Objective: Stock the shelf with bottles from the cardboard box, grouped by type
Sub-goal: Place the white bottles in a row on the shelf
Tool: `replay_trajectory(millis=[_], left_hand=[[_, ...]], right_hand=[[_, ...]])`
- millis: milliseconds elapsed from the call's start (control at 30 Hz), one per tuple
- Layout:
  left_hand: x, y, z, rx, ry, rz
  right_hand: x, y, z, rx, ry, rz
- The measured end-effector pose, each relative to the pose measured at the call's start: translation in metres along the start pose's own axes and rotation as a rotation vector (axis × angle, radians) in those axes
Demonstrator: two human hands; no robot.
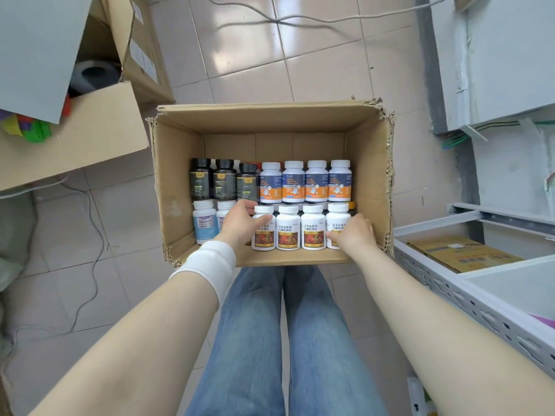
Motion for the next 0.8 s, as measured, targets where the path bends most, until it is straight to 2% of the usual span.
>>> replay_trajectory(millis=[167, 367, 433, 600, 800], left_hand=[[-0.006, -0.007, 0.003, 0.009, -0.018, 0.136], [-0.048, 0.018, 0.038, 0.196, 0.098, 0.359], [-0.065, 0.038, 0.062, 0.285, 0.091, 0.421], [-0.092, 0.109, 0.137, 0.513, -0.013, 0.537], [-0.102, 0.178, 0.23, 0.773, -0.233, 0.522]], right_hand=[[-0.01, 0.002, 0.011, -0.086, 0.059, -0.073], [-0.035, 0.011, 0.047, -0.245, 0.079, -0.338], [-0.048, 0.016, 0.07, -0.276, 0.052, -0.447], [-0.075, 0.035, 0.143, -0.325, -0.038, -0.678], [-0.081, 0.079, 0.249, -0.423, 0.018, -0.932]])
Point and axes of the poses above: each hand's wrist, its own z-axis away from the middle knuckle, its own x-axis out of the palm, y = z × x, the point moved 7 cm from there along -z, towards the middle knuckle, and after that the axes turned 7 degrees about x, right-handed, at the moved point
